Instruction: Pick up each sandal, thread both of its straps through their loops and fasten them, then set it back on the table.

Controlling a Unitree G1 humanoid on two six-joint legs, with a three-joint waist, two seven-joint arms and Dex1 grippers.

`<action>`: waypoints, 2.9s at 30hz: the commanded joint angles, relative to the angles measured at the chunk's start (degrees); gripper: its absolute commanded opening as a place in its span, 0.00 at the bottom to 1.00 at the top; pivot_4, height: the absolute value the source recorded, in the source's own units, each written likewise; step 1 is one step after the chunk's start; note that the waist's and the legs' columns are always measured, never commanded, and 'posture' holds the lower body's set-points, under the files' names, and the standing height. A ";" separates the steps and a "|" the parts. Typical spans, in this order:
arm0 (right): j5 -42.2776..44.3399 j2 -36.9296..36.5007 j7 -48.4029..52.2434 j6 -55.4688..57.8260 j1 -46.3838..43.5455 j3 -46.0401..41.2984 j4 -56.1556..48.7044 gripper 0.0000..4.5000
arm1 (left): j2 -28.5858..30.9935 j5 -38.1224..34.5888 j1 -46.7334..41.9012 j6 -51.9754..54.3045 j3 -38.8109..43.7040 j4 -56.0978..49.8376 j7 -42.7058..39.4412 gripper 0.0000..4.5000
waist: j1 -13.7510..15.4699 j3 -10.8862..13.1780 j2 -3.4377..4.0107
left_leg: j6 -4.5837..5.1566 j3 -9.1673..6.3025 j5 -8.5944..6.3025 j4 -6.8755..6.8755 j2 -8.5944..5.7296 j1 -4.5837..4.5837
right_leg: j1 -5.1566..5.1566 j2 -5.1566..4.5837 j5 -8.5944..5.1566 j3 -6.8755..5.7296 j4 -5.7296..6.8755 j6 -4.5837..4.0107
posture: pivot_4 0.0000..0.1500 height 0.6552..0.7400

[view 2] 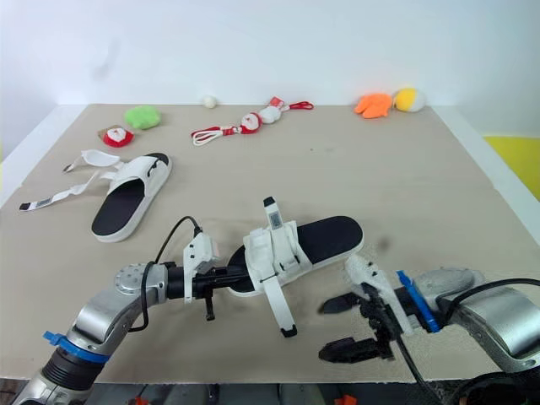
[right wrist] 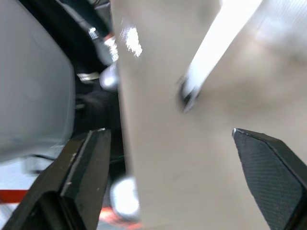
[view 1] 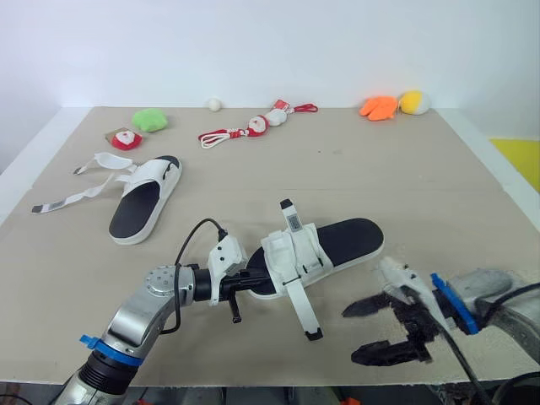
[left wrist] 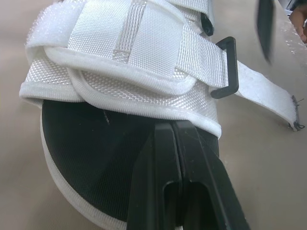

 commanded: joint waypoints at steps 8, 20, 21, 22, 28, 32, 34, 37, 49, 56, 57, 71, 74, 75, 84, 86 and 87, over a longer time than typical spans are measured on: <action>-24.94 15.90 8.30 -83.96 -16.14 1.58 27.15 0.98 | 0.88 1.49 1.52 1.84 -3.57 2.79 -1.10 0.00 | -0.02 0.19 0.13 | -0.13 0.12 -0.01 0.04 0.02 0.16 | 0.18 -0.02 0.15 0.06 -0.01 0.24 | 1.00 1.00; -39.07 16.55 -4.49 -122.27 -19.56 10.90 35.61 0.98 | 0.68 1.61 0.97 1.62 -3.64 3.11 -1.00 0.00 | -0.07 0.29 0.25 | -0.11 0.10 -0.04 -0.07 -0.05 0.84 | 0.90 -0.05 -0.12 0.21 0.01 -0.39 | 1.00 1.00; -41.88 17.54 -5.50 -122.35 -19.44 10.11 35.84 0.98 | 0.62 1.61 0.95 1.57 -3.68 3.12 -0.96 0.00 | -0.07 0.29 0.24 | -0.10 0.10 -0.04 -0.07 -0.05 0.92 | 0.96 -0.05 -0.11 0.22 0.02 -0.40 | 1.00 1.00; -43.99 18.14 -6.48 -122.25 -19.37 9.56 35.98 0.98 | 0.59 1.61 0.94 1.54 -3.71 3.12 -0.92 0.00 | -0.08 0.28 0.22 | -0.10 0.10 -0.04 -0.08 -0.05 0.99 | 1.02 -0.05 -0.11 0.23 0.02 -0.40 | 1.00 1.00; -55.07 20.70 -13.26 -122.37 -20.61 8.25 37.63 0.98 | 0.58 1.62 0.87 1.45 -3.89 3.21 -0.88 0.00 | -0.09 0.28 0.22 | -0.11 0.15 -0.04 -0.05 -0.08 1.15 | 1.17 -0.07 -0.10 0.29 0.02 -0.47 | 1.00 1.00; -58.57 20.74 -18.10 -121.91 -20.57 9.60 36.50 0.98 | 0.52 1.61 0.81 1.42 -3.82 3.36 -0.76 0.00 | -0.08 0.28 0.22 | -0.11 0.15 -0.04 -0.06 -0.09 1.16 | 1.18 -0.07 -0.12 0.30 0.02 -0.50 | 1.00 1.00; -59.18 20.00 -20.37 -121.55 -19.74 10.93 35.39 0.98 | 0.56 1.56 0.91 1.46 -3.77 3.26 -0.70 0.00 | -0.08 0.28 0.22 | -0.11 0.15 -0.04 -0.05 -0.09 1.17 | 1.19 -0.07 -0.12 0.30 0.02 -0.50 | 1.00 1.00; -60.47 18.95 -23.27 -121.45 -18.82 12.40 34.14 0.98 | 0.50 1.53 1.01 1.55 -3.76 3.13 -0.56 0.00 | -0.08 0.27 0.23 | -0.11 0.14 -0.04 -0.06 -0.10 1.18 | 1.20 -0.08 -0.12 0.30 0.03 -0.51 | 1.00 1.00; -65.36 18.33 -31.18 -117.20 -18.63 15.50 31.37 0.58 | 0.11 1.53 0.82 1.56 -3.72 3.39 -0.17 0.00 | -0.07 0.27 0.22 | -0.11 0.14 -0.04 -0.06 -0.14 1.23 | 1.22 -0.09 -0.14 0.32 0.06 -0.50 | 1.00 1.00; -62.90 14.38 -33.52 -115.51 -18.70 19.68 30.26 0.01 | 0.21 1.56 0.79 1.50 -3.64 3.54 -0.22 0.00 | -0.06 0.27 0.23 | -0.11 0.14 -0.04 -0.06 -0.17 1.23 | 1.23 -0.11 -0.15 0.33 0.06 -0.48 | 1.00 1.00; -60.42 12.87 -33.66 -114.06 -18.49 21.02 28.85 0.01 | 0.22 1.57 0.84 1.50 -3.67 3.53 -0.23 0.00 | -0.06 0.28 0.24 | -0.11 0.14 -0.04 -0.06 -0.18 1.23 | 1.23 -0.13 -0.15 0.33 0.06 -0.48 | 1.00 1.00; 11.16 2.13 -16.60 -33.43 -27.48 24.94 1.35 0.01 | 0.48 1.82 0.35 1.01 -3.72 4.24 -0.65 0.00 | 0.04 0.31 0.34 | -0.04 0.02 -0.08 -0.03 -0.26 1.09 | 1.21 -0.21 -0.23 0.33 0.08 -0.46 | 1.00 1.00; 20.23 5.88 -18.72 -14.66 -35.88 22.06 4.52 0.01 | 0.71 1.79 0.66 0.91 -3.58 4.02 -0.60 0.00 | 0.04 0.36 0.40 | -0.04 -0.06 -0.08 -0.03 -0.24 0.95 | 1.09 -0.20 -0.24 0.21 0.07 -0.45 | 1.00 1.00; 22.15 7.43 -18.97 -10.21 -38.24 21.09 5.83 0.01 | 0.76 1.81 0.77 0.89 -3.55 3.95 -0.58 0.00 | 0.02 0.37 0.40 | -0.04 -0.08 -0.08 -0.03 -0.25 0.85 | 1.00 -0.20 -0.24 0.18 0.08 -0.45 | 1.00 1.00; 23.14 21.64 -29.11 17.91 -52.14 15.48 20.13 0.01 | 0.71 1.91 1.09 1.02 -3.37 3.38 -0.36 0.00 | -0.10 0.52 0.50 | -0.04 -0.33 -0.08 -0.04 -0.12 0.42 | 0.58 -0.02 -0.05 -0.05 0.10 -0.20 | 1.00 1.00; 21.15 23.03 -30.51 20.56 -51.96 15.03 21.26 0.01 | 0.67 1.86 1.21 1.19 -3.43 3.14 -0.18 0.00 | -0.12 0.52 0.50 | -0.04 -0.33 -0.08 -0.05 -0.07 0.42 | 0.56 0.04 -0.06 -0.06 0.10 -0.19 | 1.00 1.00; 19.21 23.11 -30.59 21.12 -51.70 15.41 21.06 0.01 | 0.67 1.84 1.31 1.25 -3.45 3.01 -0.11 0.00 | -0.14 0.53 0.51 | -0.04 -0.33 -0.08 -0.05 -0.04 0.41 | 0.54 0.07 -0.05 -0.06 0.10 -0.19 | 1.00 1.00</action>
